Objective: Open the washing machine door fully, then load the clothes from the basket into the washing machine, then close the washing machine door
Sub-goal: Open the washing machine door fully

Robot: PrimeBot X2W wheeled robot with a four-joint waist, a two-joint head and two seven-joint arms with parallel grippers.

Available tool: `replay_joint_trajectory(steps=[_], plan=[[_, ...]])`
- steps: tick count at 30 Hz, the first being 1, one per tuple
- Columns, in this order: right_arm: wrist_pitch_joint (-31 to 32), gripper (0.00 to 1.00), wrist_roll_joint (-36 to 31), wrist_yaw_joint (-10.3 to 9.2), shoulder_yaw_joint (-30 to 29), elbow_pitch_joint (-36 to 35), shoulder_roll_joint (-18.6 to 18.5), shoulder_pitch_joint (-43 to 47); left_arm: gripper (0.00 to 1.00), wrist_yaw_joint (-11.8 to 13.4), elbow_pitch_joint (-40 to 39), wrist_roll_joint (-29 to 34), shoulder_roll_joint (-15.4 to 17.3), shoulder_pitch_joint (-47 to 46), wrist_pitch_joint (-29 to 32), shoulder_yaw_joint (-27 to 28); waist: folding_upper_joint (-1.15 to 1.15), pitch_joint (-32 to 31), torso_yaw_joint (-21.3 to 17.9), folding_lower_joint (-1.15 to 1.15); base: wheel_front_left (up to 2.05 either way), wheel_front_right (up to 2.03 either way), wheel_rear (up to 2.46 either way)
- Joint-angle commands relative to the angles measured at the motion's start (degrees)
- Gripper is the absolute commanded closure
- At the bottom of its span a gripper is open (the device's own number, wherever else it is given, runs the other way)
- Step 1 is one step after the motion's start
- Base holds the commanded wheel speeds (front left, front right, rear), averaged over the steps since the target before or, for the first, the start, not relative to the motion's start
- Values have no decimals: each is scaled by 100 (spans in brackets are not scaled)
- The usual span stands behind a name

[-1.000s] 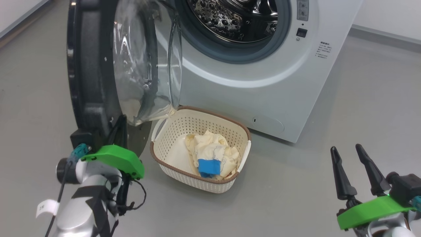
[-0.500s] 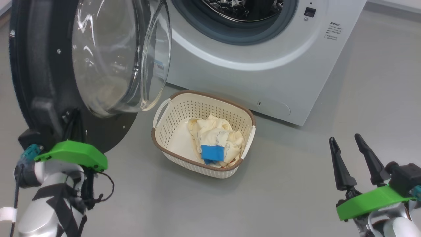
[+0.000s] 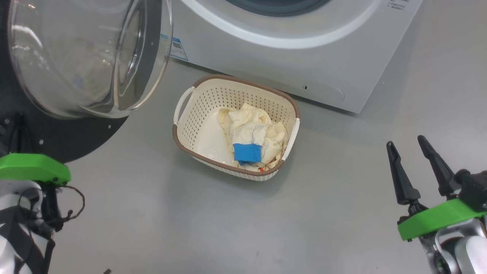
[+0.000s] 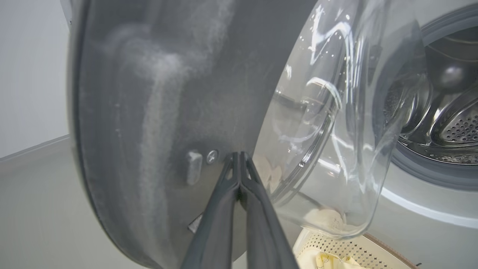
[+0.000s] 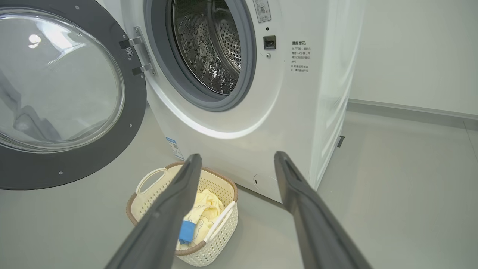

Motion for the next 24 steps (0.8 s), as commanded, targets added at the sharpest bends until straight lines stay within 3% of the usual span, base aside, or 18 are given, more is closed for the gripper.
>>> replay_joint_trajectory(steps=[1, 15, 24], plan=[[55, 0, -52, -16, 65, -278, -178, -244, 100, 58, -143, -91, 441, -209, -69, 360, 0, 210, -17, -1, 0, 0, 0], [474, 0, -157, -16, -70, -753, -522, -437, 100, -52, 202, -387, 993, -554, -123, 959, 0, 1024, -5, -1, 0, 0, 0], [690, 0, -194, -16, -146, -1008, -662, -519, 100, -264, 544, -522, 1058, -838, -163, 1191, 0, 1355, 79, -1, 0, 0, 0]])
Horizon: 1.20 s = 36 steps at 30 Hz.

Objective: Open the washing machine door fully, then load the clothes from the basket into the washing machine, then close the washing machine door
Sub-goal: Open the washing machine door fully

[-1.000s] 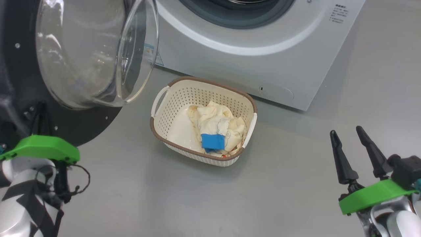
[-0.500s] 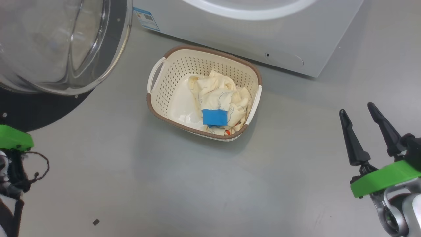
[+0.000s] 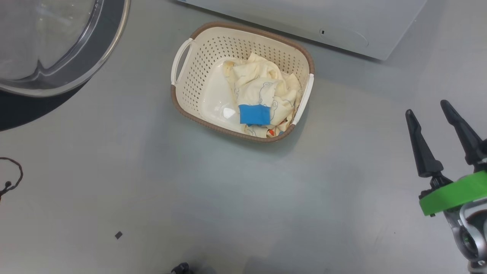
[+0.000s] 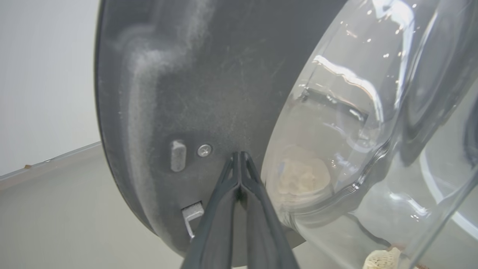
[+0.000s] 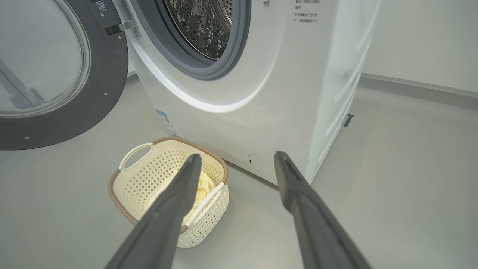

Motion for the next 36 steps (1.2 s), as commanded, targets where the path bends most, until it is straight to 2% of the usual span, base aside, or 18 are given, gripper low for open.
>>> replay_joint_trajectory(steps=[1, 10, 19, 27, 36], plan=[[34, 0, -64, -16, 66, -242, -150, -139, 100, -25, -43, -16, 473, -182, -61, 289, 0, 54, 37, -1, 0, 0, 0], [153, 0, -77, -16, 93, -333, -265, -231, 100, -215, 254, 109, 464, -403, -78, 433, 0, 137, 68, -1, 0, 0, 0], [51, 0, -59, -16, 30, -231, -199, -234, 100, -365, 275, 401, 338, -341, -80, 598, 0, -117, 73, -1, 0, 0, 0], [-226, 0, 7, -16, 30, 78, 7, -123, 100, -599, 175, 817, 194, -175, -80, 238, 0, -781, 67, -1, 0, 0, 0], [-505, 0, 65, -16, 112, 355, 258, 7, 100, -566, -165, 1225, 15, 103, 76, -348, 0, -1470, -68, -1, 0, 0, 0]])
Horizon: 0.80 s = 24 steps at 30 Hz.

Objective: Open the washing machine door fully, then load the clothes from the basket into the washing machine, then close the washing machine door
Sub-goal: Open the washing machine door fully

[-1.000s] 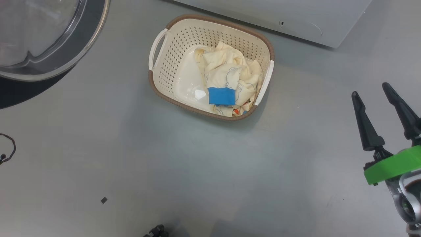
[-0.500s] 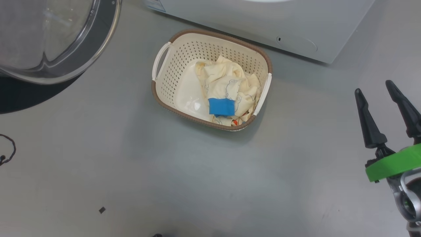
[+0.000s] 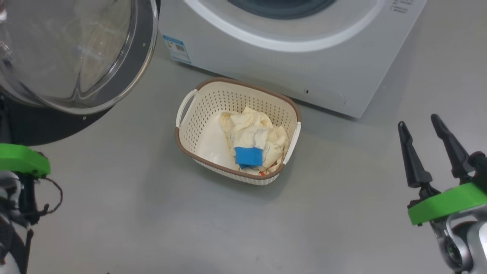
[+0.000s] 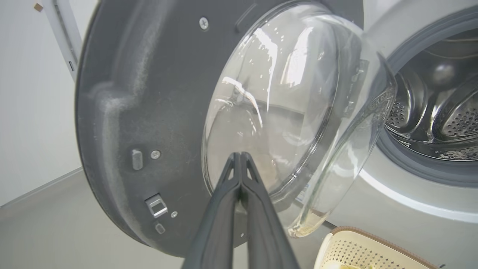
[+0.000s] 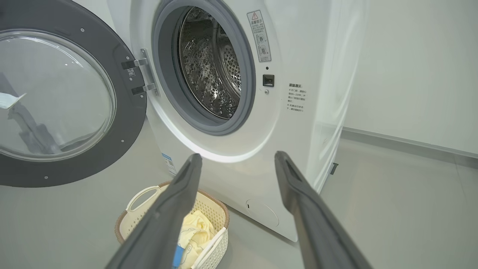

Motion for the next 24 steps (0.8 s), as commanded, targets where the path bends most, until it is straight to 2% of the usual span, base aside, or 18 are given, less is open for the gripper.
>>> replay_joint_trajectory(steps=[1, 6, 15, 24], plan=[[-124, 0, 56, -16, 98, -123, 8, 53, 100, 92, -355, 159, 263, 75, 93, 59, 0, -343, -146, 0, 0, 0, 0], [-339, 0, 98, -16, 76, -36, 143, 216, 100, 161, -1105, 305, 252, 621, 332, -205, 0, -724, -411, 0, 0, 0, 0], [-537, 0, 75, -16, 7, 52, 400, 494, 100, 352, -2338, 482, 27, 1550, 818, -731, 0, -1208, -905, 0, 0, 0, 0], [-659, 0, 15, -16, -11, 160, 652, 749, 100, 379, -2984, 532, -193, 2489, 649, -1115, 0, -1604, -1552, 0, 0, 0, 0]])
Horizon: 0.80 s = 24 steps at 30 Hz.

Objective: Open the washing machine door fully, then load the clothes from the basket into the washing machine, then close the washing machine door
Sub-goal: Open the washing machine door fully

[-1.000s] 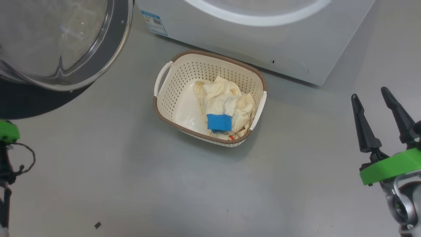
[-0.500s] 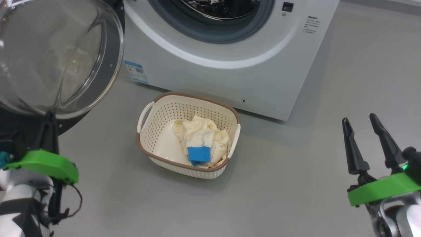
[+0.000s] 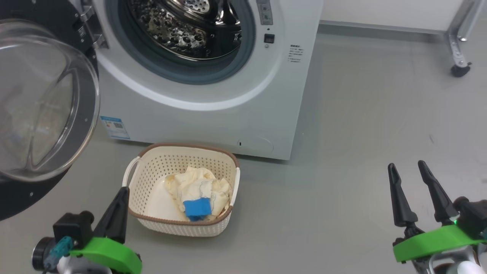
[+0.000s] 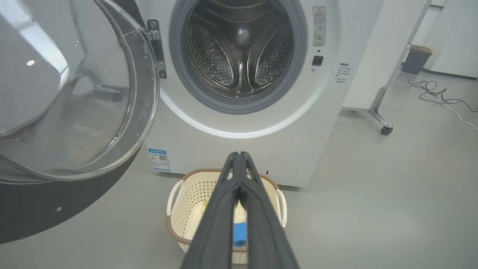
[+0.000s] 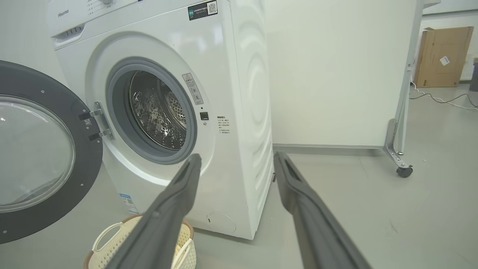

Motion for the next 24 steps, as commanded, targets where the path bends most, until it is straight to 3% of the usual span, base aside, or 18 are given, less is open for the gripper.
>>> replay_joint_trajectory(steps=[1, 7, 8, 10, 11, 24], plan=[[-75, 0, -26, -16, 76, -194, -44, -106, 100, 26, -288, 19, 109, -152, -119, 218, 0, -155, -278, 1, 0, 0, 0], [-97, 0, -23, -16, 85, -269, 1, -30, 100, 107, -595, -24, 10, 156, -299, 188, 0, -187, -603, 1, 0, 0, 0], [-98, 0, -22, -16, 95, -280, 3, -20, 96, 106, -633, -28, -3, 179, -316, 172, 0, -189, -640, 1, 0, 0, 0], [-98, 0, -20, -16, 105, -297, 7, -3, 23, 77, -682, -93, -45, 223, -323, 148, 0, -189, -700, 1, 0, 0, 0], [-97, 0, -21, -16, 111, -302, 10, 2, 1, 97, -693, -94, -52, 236, -346, 157, 0, -190, -727, 1, 0, 0, 0], [-78, 0, -31, -16, 132, -283, 12, -5, 0, 194, -572, -115, -211, 223, -539, 126, 0, -150, -830, 1, 0, 0, 0]])
